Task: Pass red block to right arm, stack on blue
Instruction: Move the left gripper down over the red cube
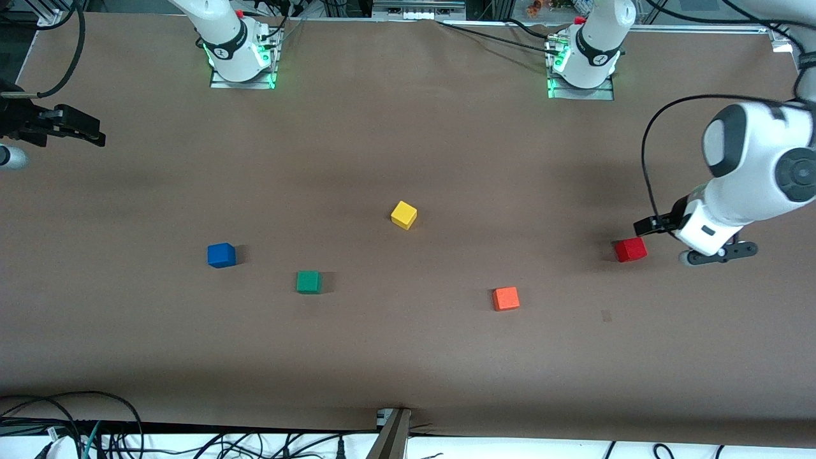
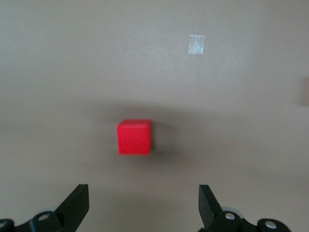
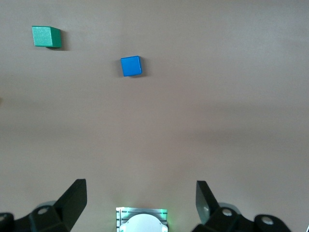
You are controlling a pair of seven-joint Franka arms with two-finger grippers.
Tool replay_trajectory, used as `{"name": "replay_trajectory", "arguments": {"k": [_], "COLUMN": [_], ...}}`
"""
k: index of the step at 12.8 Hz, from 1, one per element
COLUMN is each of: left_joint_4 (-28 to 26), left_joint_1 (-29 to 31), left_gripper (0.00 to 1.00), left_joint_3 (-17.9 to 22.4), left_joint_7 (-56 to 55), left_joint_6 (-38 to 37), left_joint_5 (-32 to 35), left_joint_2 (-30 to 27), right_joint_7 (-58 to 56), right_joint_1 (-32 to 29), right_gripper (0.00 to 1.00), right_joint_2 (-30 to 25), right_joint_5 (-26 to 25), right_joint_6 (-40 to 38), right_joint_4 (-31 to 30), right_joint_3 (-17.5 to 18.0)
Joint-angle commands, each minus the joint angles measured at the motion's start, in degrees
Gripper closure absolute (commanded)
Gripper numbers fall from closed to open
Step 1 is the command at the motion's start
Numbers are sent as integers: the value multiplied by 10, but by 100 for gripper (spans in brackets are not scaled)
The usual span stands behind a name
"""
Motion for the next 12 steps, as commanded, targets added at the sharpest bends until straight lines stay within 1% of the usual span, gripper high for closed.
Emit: {"name": "replay_trajectory", "arguments": {"k": [1,2,3,4,6,8,12], "left_joint_4": [-37,-38,-40,-48,-57,-62,-77], "left_joint_1": [13,15,21,32,33,34,34], "left_gripper": [0,0,0,0,0,0,0], "left_joint_3": [1,2,1,0,0,0,-1], "left_joint_7": [-2,0,1,1,-1,-1,-2], "left_joint_6": [80,94,121,138,174,232,235], "left_joint_5": [-3,7,39,47,46,46,47], "left_joint_2": [23,39,53,64,89,122,129], "right_joint_7": [-9,-9,-7,-4,-2,-2,-6], "right_joint_1": [-3,-3,-3,-3,-3,-3,-3], "right_gripper": [0,0,0,0,0,0,0], "right_joint_2": [7,7,7,7,7,7,7], "right_joint_5": [-6,-6,-6,-6,-5,-5,-5], "right_joint_6": [-4,-4,-4,-4,-4,-4,-4], "right_joint_4": [14,14,14,14,14,14,14], "right_joint_3": [1,2,2,2,2,2,2]}}
